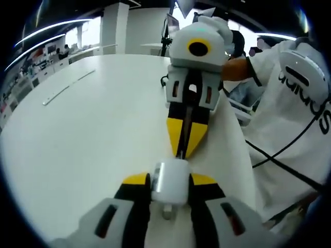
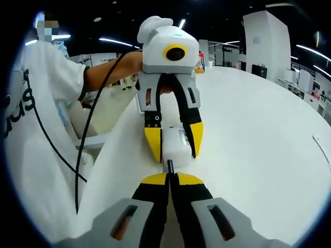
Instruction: Plug the desk Type‑C cable into the charger adapter.
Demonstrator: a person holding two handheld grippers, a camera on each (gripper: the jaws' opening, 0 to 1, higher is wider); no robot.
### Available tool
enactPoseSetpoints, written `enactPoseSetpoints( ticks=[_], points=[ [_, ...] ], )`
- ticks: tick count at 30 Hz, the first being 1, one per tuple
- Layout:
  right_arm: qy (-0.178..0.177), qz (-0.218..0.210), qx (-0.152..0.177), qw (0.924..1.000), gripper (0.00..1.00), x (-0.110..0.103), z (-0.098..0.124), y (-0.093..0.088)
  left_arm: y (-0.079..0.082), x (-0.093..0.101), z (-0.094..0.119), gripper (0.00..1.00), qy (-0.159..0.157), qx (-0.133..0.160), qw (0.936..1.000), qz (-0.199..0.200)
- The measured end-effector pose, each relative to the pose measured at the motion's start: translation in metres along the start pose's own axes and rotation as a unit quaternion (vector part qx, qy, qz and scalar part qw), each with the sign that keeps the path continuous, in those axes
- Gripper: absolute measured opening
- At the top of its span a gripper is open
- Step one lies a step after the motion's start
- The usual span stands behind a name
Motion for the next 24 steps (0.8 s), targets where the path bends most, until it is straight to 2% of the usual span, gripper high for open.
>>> enactPoseSetpoints(
  ticks=[4,7,20,22,24],
  points=[
    [-0.008,0.02,-0.003,0.9998,0.03,0.015,0.002,0.003,-0.001,-0.002,0.0,0.27,0.003,0.004,1.0,-0.003],
    [-0.011,0.021,0.0,0.9997,0.04,0.017,0.002,0.003,-0.001,-0.004,0.001,0.27,0.006,0.01,0.9999,-0.002],
    [-0.023,0.026,0.009,0.9993,0.04,0.006,0.004,0.002,0.0,-0.009,0.002,0.27,0.023,0.019,0.9994,-0.015],
    [-0.024,0.025,0.012,0.9993,0.04,0.005,0.005,0.002,0.001,-0.001,0.0,0.27,0.025,0.021,0.9994,-0.015],
    [-0.026,0.025,0.014,0.9993,0.04,0.004,0.006,0.003,0.002,-0.002,0.001,0.27,0.027,0.023,0.9992,-0.017]
  ],
)
Point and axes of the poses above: the point that each gripper's makers call its tool centre point, and the gripper's own axes: z roughly backward along the fingers, x roughly to its right, y roughly out of its top, the point moved 3 cm from there along z, roughly backward along the fingers, and after that the axes turned 12 degrees about y, right-handed, at the moved point
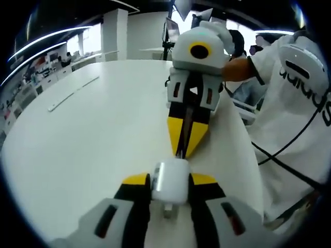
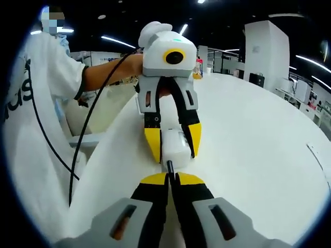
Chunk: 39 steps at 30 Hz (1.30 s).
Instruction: Plug the desk Type‑C cable into the charger adapter.
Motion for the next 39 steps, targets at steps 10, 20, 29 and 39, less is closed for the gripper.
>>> enactPoseSetpoints(
  ticks=[10,20,29,39],
  points=[
    [-0.013,-0.007,0.017,0.9997,0.04,-0.002,0.009,-0.001,0.003,-0.004,0.007,0.26,0.013,0.018,0.9997,-0.004],
    [-0.046,-0.017,0.049,0.9976,0.03,0.006,0.032,-0.001,0.004,-0.011,0.02,0.27,0.036,0.052,0.9979,0.016],
    [-0.089,-0.036,0.064,0.9934,0.03,0.005,0.067,-0.017,0.001,-0.013,0.029,0.29,0.055,0.078,0.9946,0.041],
    [-0.158,-0.057,0.037,0.9851,0.05,-0.005,0.124,-0.056,-0.001,-0.012,0.027,0.29,0.053,0.077,0.9947,0.042]
  ],
)
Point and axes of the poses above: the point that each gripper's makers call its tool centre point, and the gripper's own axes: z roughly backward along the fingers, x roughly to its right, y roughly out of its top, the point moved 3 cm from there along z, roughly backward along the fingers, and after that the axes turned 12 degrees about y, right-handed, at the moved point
